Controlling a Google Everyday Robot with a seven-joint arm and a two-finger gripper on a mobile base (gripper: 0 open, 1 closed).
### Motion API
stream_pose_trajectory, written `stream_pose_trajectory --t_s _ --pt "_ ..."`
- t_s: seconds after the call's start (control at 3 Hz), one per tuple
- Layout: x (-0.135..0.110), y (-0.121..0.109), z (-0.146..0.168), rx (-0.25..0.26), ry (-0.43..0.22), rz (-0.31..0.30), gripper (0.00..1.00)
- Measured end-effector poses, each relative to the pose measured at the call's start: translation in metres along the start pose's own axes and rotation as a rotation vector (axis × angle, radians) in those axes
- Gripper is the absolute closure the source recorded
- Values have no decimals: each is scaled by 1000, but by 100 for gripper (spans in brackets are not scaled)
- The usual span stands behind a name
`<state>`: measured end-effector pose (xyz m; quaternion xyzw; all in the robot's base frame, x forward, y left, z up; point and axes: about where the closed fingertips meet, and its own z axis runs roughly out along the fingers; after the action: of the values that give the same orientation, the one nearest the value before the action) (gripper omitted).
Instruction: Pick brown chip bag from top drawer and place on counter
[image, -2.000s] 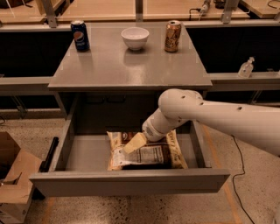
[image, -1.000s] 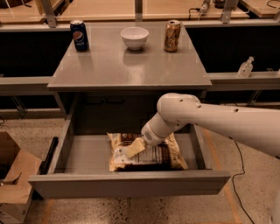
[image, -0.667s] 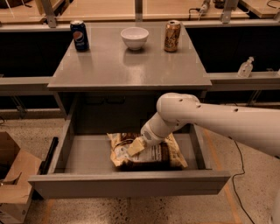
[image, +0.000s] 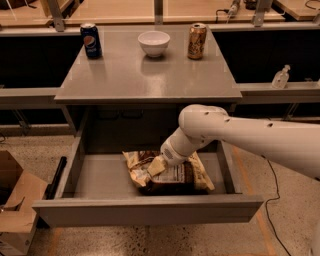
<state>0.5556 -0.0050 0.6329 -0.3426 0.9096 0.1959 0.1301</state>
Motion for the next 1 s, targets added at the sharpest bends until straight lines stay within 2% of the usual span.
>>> stream_pose_trajectory --t_s 0.33,0.67,1.0 --pt "-5 3 -41 21 -60 -30 100" --pt "-26 15 -182 81 -259 -112 100" --pt "-36 16 -295 179 -417 -209 100"
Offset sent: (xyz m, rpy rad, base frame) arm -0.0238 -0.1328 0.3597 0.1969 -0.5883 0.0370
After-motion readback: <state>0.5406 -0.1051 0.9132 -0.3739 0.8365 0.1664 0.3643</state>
